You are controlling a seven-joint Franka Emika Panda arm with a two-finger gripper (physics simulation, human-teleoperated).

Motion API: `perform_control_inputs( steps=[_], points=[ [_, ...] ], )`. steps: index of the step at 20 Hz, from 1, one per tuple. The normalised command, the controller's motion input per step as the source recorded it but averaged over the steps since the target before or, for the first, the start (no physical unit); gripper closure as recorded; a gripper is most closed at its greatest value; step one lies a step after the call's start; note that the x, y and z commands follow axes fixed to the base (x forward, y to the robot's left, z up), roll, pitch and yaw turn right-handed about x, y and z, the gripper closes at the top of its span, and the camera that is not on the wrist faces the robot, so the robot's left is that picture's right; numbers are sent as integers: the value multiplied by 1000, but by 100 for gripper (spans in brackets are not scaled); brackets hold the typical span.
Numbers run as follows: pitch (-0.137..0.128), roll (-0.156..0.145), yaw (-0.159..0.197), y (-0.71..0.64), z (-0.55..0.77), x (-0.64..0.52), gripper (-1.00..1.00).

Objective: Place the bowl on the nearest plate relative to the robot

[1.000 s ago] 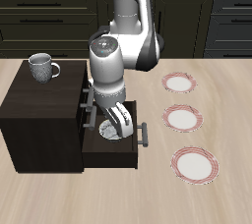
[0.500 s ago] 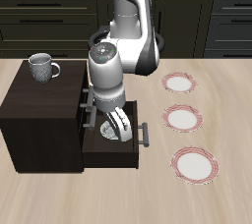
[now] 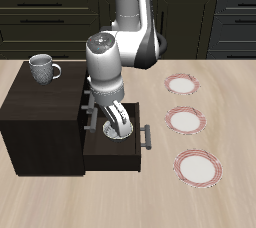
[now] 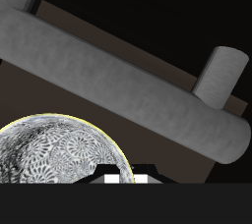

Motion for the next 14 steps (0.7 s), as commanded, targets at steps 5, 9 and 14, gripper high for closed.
perform_control_inputs(
  steps=[5, 9, 14],
  points=[
    [-63, 34, 45, 186, 379, -73, 100],
    [-54, 29, 44, 159, 361, -100, 100],
    [-63, 22, 59, 115, 400, -146, 100]
  ],
)
